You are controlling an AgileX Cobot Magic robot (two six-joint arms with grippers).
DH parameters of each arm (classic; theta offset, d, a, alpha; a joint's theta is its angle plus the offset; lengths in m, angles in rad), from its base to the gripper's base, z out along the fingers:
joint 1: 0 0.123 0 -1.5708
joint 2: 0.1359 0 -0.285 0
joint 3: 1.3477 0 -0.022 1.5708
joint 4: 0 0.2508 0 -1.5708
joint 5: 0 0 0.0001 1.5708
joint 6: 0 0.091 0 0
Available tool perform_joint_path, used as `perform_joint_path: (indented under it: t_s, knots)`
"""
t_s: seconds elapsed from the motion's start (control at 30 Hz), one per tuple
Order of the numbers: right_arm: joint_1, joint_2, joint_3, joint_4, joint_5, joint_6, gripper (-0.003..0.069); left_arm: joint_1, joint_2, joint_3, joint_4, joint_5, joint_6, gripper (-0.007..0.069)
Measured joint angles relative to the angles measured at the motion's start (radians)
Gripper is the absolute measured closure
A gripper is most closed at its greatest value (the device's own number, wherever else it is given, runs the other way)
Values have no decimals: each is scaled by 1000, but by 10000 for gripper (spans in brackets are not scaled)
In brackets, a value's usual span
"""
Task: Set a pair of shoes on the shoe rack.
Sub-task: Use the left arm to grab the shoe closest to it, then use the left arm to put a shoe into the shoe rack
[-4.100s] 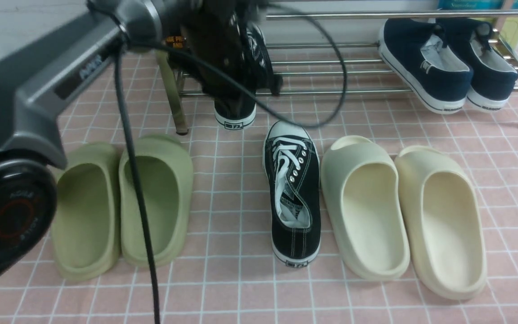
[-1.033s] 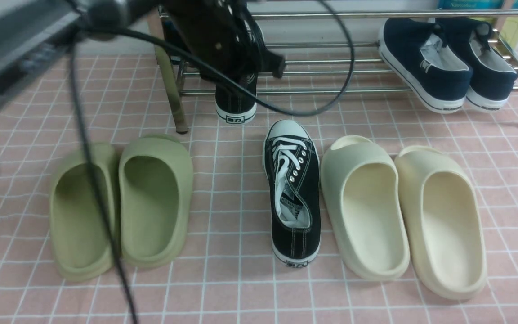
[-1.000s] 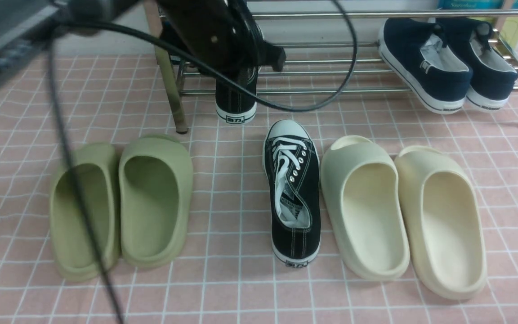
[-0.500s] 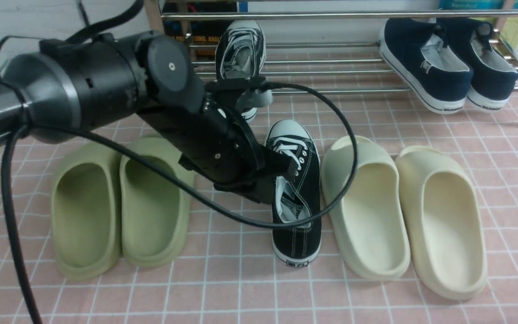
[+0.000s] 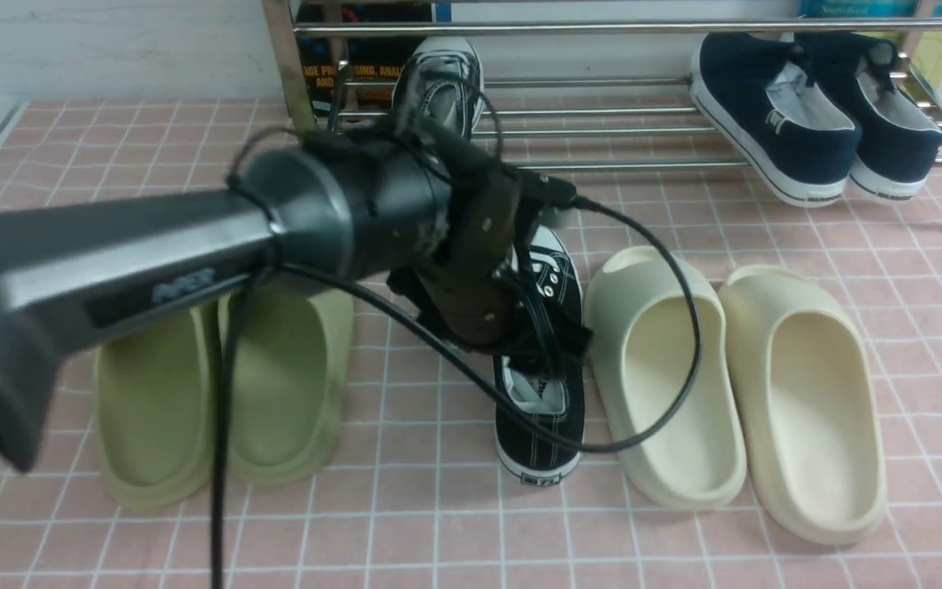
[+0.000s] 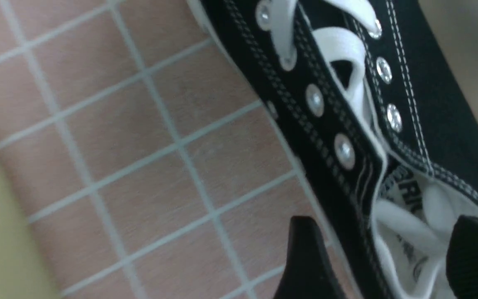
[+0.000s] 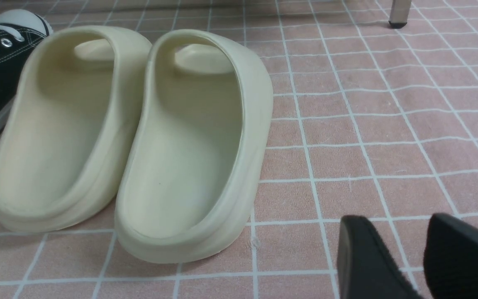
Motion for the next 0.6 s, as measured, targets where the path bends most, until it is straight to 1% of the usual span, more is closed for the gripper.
perform_joint_path:
  t_s: [0.07,0.1,0.13,0.17,0.2,0.23,0.3,0.37,0.5,0.6]
  knots:
    - [0,0,0,0,0,0,421,-1,37,0,-2,-27,-13,214]
    - [0,0,0,0,0,0,421,-1,53,0,5,-39,-31,250]
    - [0,0,0,0,0,0,421,-1,65,0,18,-42,-55,297]
    - [0,0,0,0,0,0,421,-1,74,0,45,-42,-94,377]
    - [0,0,0,0,0,0,421,-1,74,0,49,-42,-100,391]
    - [0,0,0,0,0,0,421,-1,75,0,85,-43,-149,494]
    - [0,0,0,0,0,0,421,-1,72,-7,126,-35,-197,575]
    - [0,0,0,0,0,0,421,2,71,-18,142,-20,-210,591]
    - [0,0,0,0,0,0,421,2,57,-122,154,87,-220,596]
    - [0,0,0,0,0,0,421,2,54,-206,155,96,-224,596]
